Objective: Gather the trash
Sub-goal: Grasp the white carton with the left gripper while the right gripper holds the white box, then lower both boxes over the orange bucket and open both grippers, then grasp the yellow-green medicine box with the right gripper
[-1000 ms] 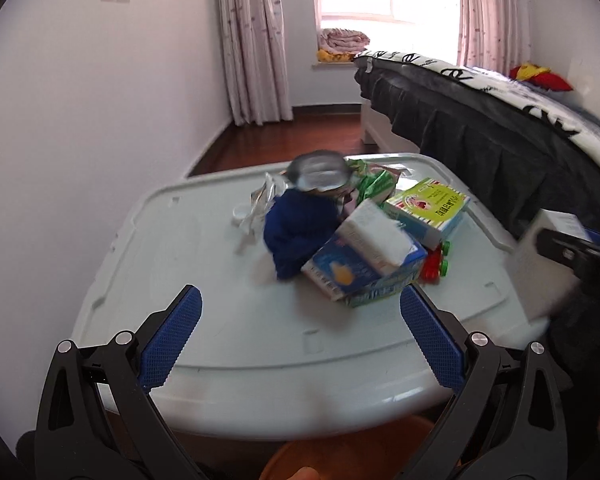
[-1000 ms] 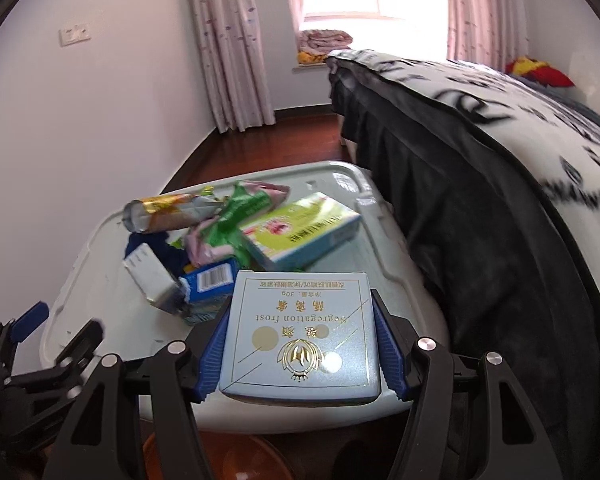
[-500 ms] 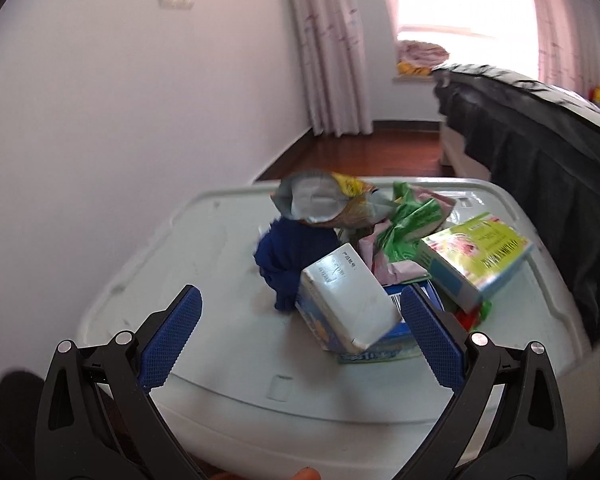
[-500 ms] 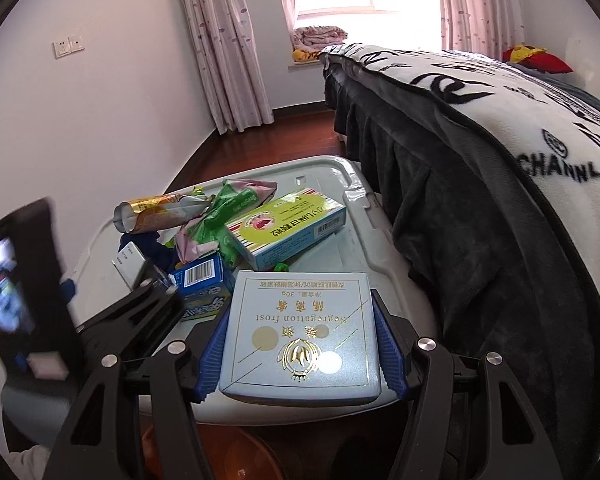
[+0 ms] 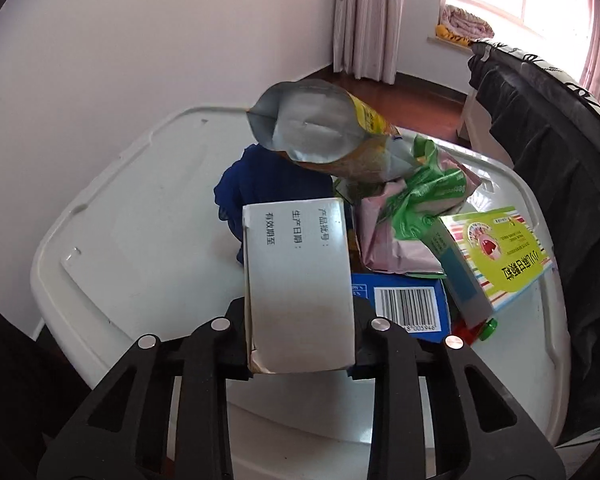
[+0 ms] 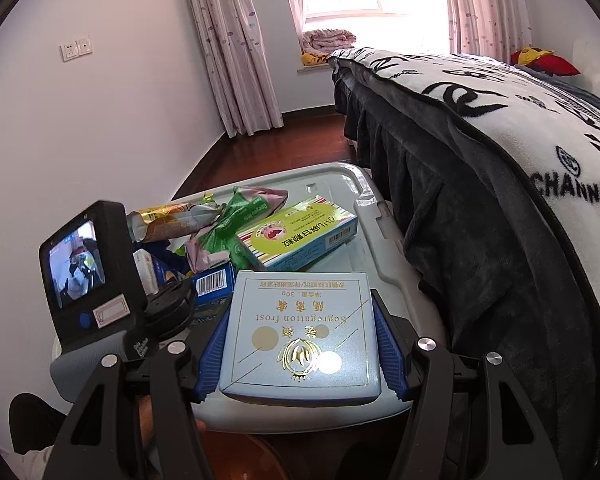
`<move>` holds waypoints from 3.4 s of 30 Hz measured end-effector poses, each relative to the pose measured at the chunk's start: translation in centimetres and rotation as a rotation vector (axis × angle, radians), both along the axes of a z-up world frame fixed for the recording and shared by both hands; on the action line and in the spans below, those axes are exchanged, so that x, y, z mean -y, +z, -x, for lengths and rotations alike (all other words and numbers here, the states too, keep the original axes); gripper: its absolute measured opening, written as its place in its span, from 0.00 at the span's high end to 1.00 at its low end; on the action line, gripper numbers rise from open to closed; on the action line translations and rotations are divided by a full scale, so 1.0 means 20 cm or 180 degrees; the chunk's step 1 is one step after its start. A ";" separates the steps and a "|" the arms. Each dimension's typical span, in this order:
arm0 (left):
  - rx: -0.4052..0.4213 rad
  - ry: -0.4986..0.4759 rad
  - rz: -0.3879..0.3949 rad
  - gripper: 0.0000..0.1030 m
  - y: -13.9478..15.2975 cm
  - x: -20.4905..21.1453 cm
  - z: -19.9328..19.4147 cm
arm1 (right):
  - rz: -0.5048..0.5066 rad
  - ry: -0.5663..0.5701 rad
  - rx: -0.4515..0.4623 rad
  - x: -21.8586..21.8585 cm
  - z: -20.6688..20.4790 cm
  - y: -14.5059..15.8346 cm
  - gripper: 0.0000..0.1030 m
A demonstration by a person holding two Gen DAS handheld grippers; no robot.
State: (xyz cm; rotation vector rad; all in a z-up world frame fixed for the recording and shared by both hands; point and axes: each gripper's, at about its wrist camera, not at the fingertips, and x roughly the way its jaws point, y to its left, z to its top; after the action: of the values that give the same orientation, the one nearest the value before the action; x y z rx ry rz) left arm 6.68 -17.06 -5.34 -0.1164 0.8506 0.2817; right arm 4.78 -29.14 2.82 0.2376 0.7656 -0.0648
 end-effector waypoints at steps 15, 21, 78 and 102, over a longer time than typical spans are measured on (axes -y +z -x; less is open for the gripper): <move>-0.0132 -0.0706 0.0055 0.73 0.21 -0.22 0.28 | -0.0013 0.0162 0.0052 -0.12 0.11 0.07 0.40; -0.0418 -0.1275 -0.0040 0.73 0.25 -0.38 0.51 | -0.0185 0.0374 -0.0055 -0.22 0.21 0.04 0.40; -0.0097 -0.0998 0.0267 0.14 0.24 -0.70 0.51 | 0.0185 0.0614 0.0045 -0.52 -0.15 0.08 0.05; -0.0068 -0.1184 0.0274 0.14 0.09 -0.76 0.35 | -0.0483 -0.0817 -0.1017 -0.04 -1.01 -0.25 0.05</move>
State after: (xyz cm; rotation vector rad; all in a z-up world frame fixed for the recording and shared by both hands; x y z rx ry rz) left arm -0.36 -1.91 -3.54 -0.0337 0.8877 -0.1026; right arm 25.05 -28.41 -2.24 0.4769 1.0561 -0.2937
